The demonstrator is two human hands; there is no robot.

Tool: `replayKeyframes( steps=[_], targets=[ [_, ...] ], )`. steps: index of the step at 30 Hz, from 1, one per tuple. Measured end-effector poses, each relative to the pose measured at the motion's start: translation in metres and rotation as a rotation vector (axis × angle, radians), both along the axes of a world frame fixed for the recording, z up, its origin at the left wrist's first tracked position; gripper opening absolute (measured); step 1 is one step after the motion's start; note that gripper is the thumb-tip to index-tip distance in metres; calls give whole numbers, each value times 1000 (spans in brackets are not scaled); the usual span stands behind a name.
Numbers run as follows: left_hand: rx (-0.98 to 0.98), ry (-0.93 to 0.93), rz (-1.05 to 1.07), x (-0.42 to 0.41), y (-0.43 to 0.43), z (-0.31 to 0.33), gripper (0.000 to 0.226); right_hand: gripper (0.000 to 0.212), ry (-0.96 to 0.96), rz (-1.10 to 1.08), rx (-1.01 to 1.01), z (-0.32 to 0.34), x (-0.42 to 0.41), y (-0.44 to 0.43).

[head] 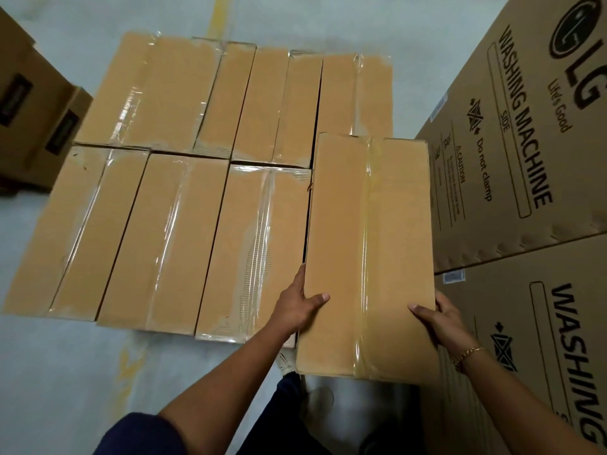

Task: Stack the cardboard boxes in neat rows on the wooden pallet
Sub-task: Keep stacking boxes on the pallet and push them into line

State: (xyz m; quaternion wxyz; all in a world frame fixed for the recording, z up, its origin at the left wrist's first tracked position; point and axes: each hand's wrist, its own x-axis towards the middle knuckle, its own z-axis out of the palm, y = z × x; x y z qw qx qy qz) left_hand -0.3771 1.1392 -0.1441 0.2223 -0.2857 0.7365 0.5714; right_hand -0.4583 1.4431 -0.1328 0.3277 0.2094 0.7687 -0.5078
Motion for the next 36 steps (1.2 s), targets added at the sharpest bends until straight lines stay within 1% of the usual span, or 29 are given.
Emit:
replayKeyframes(
  steps=[3, 9, 16, 20, 22, 25, 27, 30, 31, 34, 36],
  targets=[
    [-3, -8, 9, -11, -5, -5, 93, 43, 13, -17, -9, 0, -11, -6],
    [-1, -18, 9, -26, -14, -11, 95, 52, 29, 3, -3, -6, -27, -15],
    [-31, -35, -51, -33, -21, -11, 99, 58, 73, 74, 47, -2, -34, -17],
    [-86, -51, -148, -12, -18, -7, 115, 50, 55, 140, 91, 10, -13, -14],
    [-114, -74, -194, 9, -17, -9, 119, 45, 33, 165, 95, 14, 4, -10],
    [-129, -112, -245, 41, -15, -13, 131, 43, 38, 185, 134, 20, 24, -2],
    [-120, -123, -270, 58, -9, -12, 127, 44, 42, 200, 156, 23, 35, 6],
    [-138, -112, -256, 72, -1, -8, 115, 39, 62, 215, 150, 24, 46, 13],
    [-147, -112, -243, 75, 2, -9, 116, 39, 74, 218, 159, 26, 49, 14],
    [-146, -146, -193, 80, 5, -14, 128, 46, 71, 216, 186, 25, 58, 17],
    [-115, -155, -154, 80, 5, -17, 127, 47, 51, 191, 178, 26, 62, 17]
  ],
)
